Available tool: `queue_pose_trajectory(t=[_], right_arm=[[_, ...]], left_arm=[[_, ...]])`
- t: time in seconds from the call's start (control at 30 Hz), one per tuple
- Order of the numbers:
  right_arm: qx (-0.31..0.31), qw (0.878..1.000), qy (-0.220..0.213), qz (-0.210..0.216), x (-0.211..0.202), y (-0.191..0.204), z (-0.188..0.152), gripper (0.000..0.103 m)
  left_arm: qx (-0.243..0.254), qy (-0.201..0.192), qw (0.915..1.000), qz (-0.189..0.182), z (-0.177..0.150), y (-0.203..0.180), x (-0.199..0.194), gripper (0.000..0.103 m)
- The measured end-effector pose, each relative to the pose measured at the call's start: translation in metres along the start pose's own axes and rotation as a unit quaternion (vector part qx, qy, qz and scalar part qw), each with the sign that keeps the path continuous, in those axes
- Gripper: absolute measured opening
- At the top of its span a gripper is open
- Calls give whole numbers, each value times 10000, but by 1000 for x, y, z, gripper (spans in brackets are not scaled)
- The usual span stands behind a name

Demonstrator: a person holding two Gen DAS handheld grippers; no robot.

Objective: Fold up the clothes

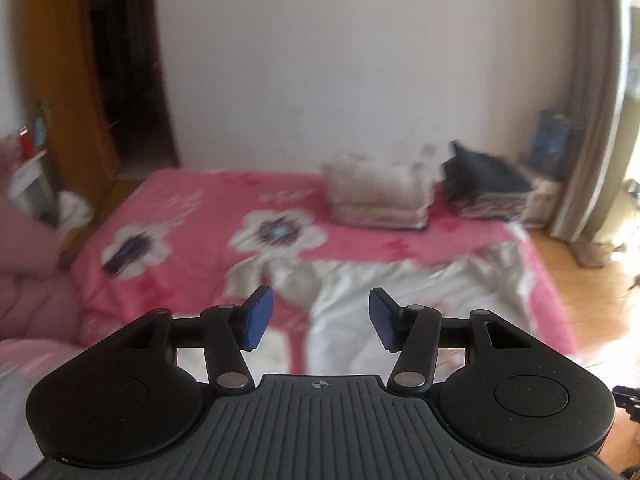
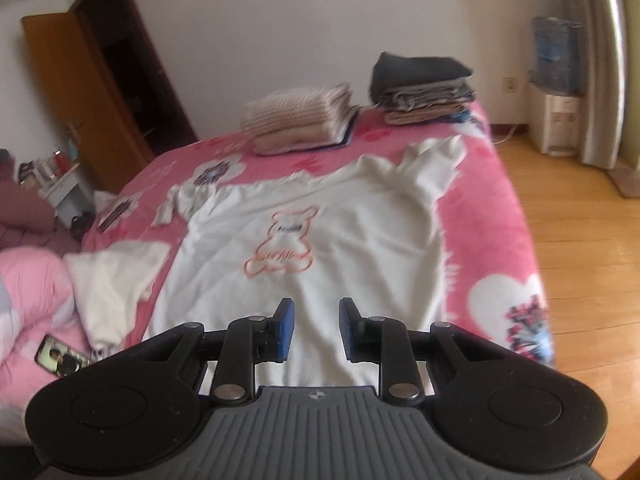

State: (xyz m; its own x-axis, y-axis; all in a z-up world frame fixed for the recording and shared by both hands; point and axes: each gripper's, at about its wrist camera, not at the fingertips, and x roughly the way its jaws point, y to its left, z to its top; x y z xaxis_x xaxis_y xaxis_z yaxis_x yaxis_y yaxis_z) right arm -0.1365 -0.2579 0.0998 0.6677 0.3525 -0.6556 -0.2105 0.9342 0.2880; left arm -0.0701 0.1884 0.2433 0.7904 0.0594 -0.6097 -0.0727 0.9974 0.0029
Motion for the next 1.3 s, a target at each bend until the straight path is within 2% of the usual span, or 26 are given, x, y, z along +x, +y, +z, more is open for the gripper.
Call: queue_pose_trajectory(t=[0.13, 0.27, 0.33, 0.43, 0.57, 0.7, 0.8, 0.93, 1.03, 1.2, 1.3], right_arm=[[78, 9999, -70, -95, -3, 9, 32, 26], [454, 9977, -124, 492, 16, 21, 64, 26], [412, 9962, 8, 762, 37, 30, 73, 26], [9, 9923, 522, 1120, 92, 52, 74, 27], [-850, 9826, 1241, 1093, 184, 83, 46, 27], [-1433, 9677, 1657, 1244, 255, 102, 22, 27], [-1766, 9541, 1919, 1476, 300, 114, 10, 27], [-2137, 9336, 2255, 1787, 357, 127, -5, 27], [-1934, 9262, 2494, 2063, 382, 127, 0, 27], [-1540, 9199, 2708, 2382, 388, 105, -3, 27], [-1429, 9224, 2742, 2313, 376, 91, -8, 27]], left_arm=[[85, 118, 9996, -245, -23, -18, 19, 53], [424, 395, 9977, -337, -43, -20, 47, 53], [473, 458, 9970, -402, -57, -17, 63, 53], [518, 702, 9949, -499, -97, -14, 101, 54], [732, 1224, 9886, -489, -177, -20, 150, 54], [1076, 1541, 9814, -380, -250, -26, 193, 51], [937, 1769, 9791, -350, -282, -19, 208, 50], [583, 1695, 9823, -540, -291, -1, 199, 51], [497, 1852, 9792, -662, -295, 6, 192, 51], [369, 2205, 9704, -910, -302, 20, 185, 51], [313, 2383, 9660, -950, -301, 28, 184, 51]])
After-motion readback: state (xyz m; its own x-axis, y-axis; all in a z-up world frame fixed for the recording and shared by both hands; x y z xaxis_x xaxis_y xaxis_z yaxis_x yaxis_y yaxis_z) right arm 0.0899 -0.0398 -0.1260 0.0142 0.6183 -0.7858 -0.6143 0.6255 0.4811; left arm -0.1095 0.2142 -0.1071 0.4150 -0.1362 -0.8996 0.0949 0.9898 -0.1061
